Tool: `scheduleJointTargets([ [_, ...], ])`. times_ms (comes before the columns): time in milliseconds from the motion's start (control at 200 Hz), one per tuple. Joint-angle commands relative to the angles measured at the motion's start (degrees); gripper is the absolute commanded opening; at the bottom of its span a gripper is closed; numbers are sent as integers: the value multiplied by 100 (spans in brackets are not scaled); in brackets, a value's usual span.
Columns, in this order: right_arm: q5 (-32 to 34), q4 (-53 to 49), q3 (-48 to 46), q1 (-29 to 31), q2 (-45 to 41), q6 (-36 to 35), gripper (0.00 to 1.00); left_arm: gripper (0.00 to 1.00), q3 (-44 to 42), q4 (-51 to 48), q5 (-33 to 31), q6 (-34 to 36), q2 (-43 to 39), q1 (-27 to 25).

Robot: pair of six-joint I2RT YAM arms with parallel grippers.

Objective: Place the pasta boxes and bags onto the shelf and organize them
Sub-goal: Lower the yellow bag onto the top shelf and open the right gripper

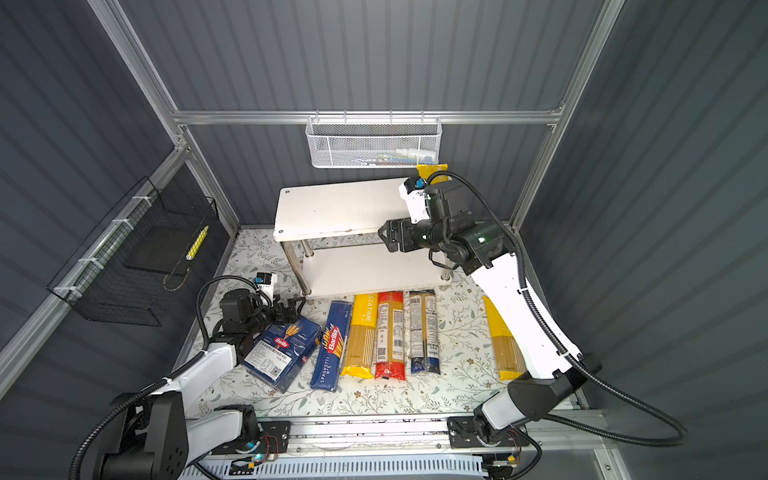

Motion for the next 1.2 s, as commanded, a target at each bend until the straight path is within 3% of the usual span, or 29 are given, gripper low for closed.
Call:
scheduleJointTargets([
  [0,157,-375,221,27,117,-98,87,99,17,-45,-36,58,-103,-31],
  [810,1675,-1111,624,115,285,-348,92,99,-38,-80,-45,63,-210,-31],
  [956,1533,-1088,750,115,339,-378,92,99,-36,-80,-43,62,-213,-31],
  [1196,536,-672,610,128,102,-500,92,99,-36,-80,-43,59,-210,-31],
])
